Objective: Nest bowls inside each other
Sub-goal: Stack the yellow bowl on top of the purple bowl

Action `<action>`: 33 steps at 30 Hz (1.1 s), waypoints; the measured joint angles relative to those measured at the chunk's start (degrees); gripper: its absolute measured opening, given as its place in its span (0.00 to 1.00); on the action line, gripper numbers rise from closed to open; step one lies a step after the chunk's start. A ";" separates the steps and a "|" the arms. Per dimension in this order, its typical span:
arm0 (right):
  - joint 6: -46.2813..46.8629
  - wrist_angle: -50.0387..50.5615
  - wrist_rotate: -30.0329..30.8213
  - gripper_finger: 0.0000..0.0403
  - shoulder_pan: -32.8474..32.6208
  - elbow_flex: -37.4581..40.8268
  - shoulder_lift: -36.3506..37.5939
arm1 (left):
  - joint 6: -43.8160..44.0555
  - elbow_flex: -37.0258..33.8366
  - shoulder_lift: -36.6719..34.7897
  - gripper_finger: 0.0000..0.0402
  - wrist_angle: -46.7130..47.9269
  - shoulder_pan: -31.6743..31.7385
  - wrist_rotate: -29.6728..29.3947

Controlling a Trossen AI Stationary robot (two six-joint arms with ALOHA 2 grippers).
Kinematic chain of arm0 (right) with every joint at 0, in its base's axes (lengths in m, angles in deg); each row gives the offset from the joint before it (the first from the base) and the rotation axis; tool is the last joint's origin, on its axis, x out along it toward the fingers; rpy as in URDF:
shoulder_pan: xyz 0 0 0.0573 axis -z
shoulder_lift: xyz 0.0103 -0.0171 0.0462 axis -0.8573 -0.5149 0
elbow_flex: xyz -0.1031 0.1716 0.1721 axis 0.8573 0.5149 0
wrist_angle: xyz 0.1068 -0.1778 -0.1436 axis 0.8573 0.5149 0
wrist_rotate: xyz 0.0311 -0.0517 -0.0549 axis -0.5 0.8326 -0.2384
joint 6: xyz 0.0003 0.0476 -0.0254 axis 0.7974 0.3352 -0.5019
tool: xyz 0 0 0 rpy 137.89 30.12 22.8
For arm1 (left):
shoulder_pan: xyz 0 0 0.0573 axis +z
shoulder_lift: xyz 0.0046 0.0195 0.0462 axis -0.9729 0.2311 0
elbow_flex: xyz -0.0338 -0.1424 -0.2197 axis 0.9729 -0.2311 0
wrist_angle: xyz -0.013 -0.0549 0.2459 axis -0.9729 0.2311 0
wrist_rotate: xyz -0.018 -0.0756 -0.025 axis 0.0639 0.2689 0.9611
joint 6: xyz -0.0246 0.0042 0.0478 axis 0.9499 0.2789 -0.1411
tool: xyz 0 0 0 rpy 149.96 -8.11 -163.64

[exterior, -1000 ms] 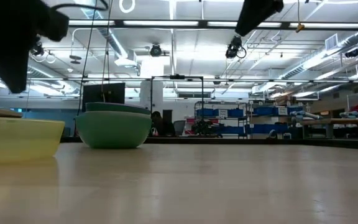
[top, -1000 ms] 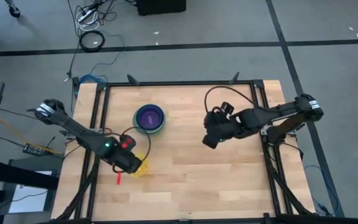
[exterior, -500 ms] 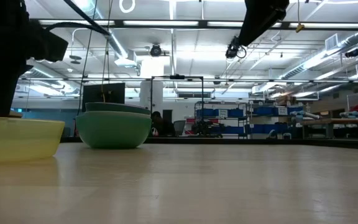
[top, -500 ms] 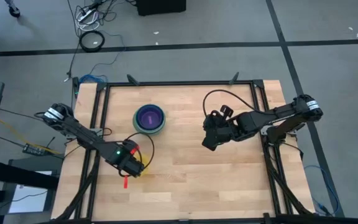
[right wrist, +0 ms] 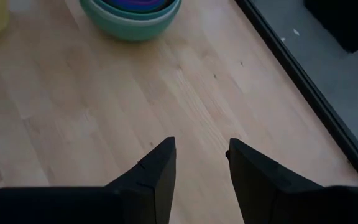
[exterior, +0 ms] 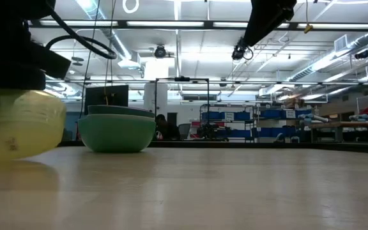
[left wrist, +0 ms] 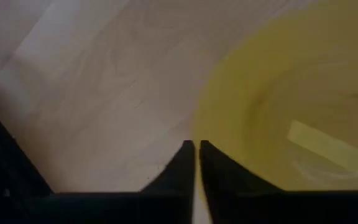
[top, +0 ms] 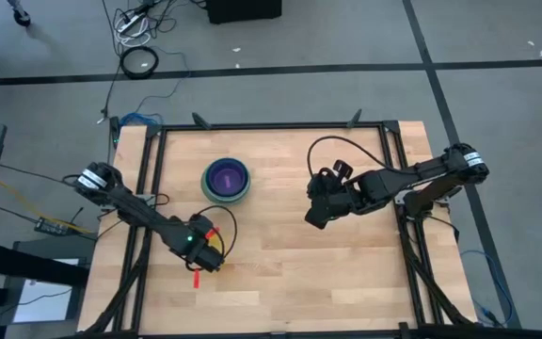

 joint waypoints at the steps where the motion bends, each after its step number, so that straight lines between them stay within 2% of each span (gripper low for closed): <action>1: 0.02 -0.01 0.02 0.33 0.00 -0.02 0.00 | -0.01 0.00 -0.36 0.04 0.03 0.00 -0.19; 13: 0.04 0.03 0.27 0.33 0.00 -0.02 -0.02 | -0.85 0.07 -3.47 0.01 0.26 0.00 -5.38; 20: 0.04 0.05 0.49 0.33 0.00 -0.04 -0.02 | -0.99 0.09 -4.15 0.00 -0.03 0.00 -4.68; 24: 0.04 0.05 0.52 0.33 0.00 -0.04 -0.03 | -1.44 0.09 -4.16 0.03 -2.82 0.00 -4.33; 33: 0.04 0.04 0.63 0.33 0.00 -0.04 -0.04 | -1.13 0.09 -4.16 0.12 -2.59 0.00 -1.47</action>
